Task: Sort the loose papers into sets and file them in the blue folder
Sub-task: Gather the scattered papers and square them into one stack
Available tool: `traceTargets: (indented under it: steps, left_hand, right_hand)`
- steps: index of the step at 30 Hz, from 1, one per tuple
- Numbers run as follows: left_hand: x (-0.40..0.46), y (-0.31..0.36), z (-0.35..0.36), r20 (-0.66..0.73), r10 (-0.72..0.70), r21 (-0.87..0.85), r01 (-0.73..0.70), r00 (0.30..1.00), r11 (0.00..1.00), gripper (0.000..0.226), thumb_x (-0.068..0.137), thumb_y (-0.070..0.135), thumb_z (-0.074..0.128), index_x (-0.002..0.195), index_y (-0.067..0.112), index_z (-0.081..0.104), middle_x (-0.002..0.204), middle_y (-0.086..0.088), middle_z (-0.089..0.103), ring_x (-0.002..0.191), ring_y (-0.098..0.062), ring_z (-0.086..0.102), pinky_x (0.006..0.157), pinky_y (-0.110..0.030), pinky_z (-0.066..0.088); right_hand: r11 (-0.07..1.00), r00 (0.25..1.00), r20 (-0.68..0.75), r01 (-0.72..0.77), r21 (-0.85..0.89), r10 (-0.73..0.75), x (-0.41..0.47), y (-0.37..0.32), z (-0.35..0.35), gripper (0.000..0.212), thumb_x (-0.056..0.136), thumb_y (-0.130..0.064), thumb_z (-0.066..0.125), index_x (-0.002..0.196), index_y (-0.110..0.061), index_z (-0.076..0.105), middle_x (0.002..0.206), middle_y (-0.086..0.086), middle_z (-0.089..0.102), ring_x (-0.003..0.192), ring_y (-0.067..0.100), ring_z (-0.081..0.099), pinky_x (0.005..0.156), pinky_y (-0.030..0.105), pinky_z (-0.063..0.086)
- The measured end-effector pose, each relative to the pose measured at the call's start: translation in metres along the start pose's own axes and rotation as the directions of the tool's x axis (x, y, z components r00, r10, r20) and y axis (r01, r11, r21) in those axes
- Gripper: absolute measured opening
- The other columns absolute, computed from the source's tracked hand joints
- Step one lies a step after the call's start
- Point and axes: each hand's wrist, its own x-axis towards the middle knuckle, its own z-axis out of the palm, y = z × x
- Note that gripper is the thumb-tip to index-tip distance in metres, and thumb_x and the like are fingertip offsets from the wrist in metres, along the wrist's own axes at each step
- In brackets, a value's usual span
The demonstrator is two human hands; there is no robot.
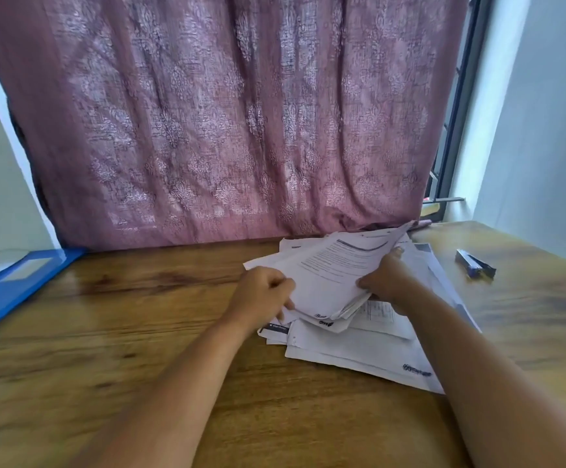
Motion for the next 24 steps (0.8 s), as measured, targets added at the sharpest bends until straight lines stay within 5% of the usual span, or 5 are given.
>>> traceTargets:
  steps: [5,8,13,19,24]
  left_hand:
    - [0.016,-0.047,-0.021,-0.266,-0.096,0.056,0.115,0.959,0.992,0.021,0.091,0.035,0.063,0.091,0.014,0.066,0.094,0.005,0.069,0.085,-0.014,0.063,0.075,-0.031,0.049]
    - [0.022,-0.060,-0.025,-0.085,-0.225,0.273,0.239,0.971,0.932,0.066,0.081,0.066,0.060,0.133,0.026,0.048,0.135,0.003,0.052,0.122,-0.020,0.049,0.095,-0.033,0.041]
    - [0.022,-0.050,-0.014,0.151,-0.174,0.607,0.047,0.973,0.793,0.087,0.082,0.078,0.042,0.148,0.025,0.030,0.156,0.001,0.033,0.143,-0.022,0.029,0.108,-0.037,0.031]
    - [0.023,-0.058,-0.017,0.137,-0.138,0.558,0.039,0.981,0.829,0.087,0.073,0.082,0.051,0.142,0.029,0.043,0.149,0.003,0.042,0.137,-0.020,0.036,0.106,-0.037,0.035]
    - [0.021,-0.053,-0.022,0.075,-0.132,0.355,0.097,0.988,0.930,0.068,0.065,0.079,0.062,0.115,0.032,0.062,0.124,0.012,0.060,0.114,-0.008,0.056,0.089,-0.029,0.045]
  right_hand:
    - [0.973,0.992,0.117,0.074,-0.217,-0.050,-0.019,-0.011,-0.001,0.055,0.082,-0.027,0.075,0.128,-0.007,0.053,0.120,0.013,0.062,0.103,0.028,0.063,0.085,0.038,0.057]
    - [0.849,0.982,-0.044,0.136,-0.511,-0.184,-0.018,-0.011,-0.009,0.092,0.084,-0.045,0.070,0.150,-0.003,0.022,0.140,0.015,0.049,0.127,0.032,0.048,0.099,0.031,0.041]
    - [0.998,1.000,0.013,0.019,0.062,-0.020,0.000,-0.001,0.004,0.108,0.068,-0.033,0.086,0.147,-0.018,0.015,0.133,0.007,0.049,0.122,0.031,0.050,0.097,0.049,0.050]
    - [0.788,0.951,-0.137,-0.143,0.598,0.277,0.005,-0.004,0.021,0.104,0.060,-0.017,0.089,0.142,-0.023,0.025,0.135,0.016,0.041,0.107,0.036,0.058,0.080,0.047,0.058]
    - [0.837,0.965,0.211,-0.243,0.490,0.157,-0.023,-0.012,0.012,0.018,0.090,0.004,0.058,0.104,-0.007,0.058,0.093,0.015,0.067,0.082,0.030,0.065,0.065,0.043,0.055]
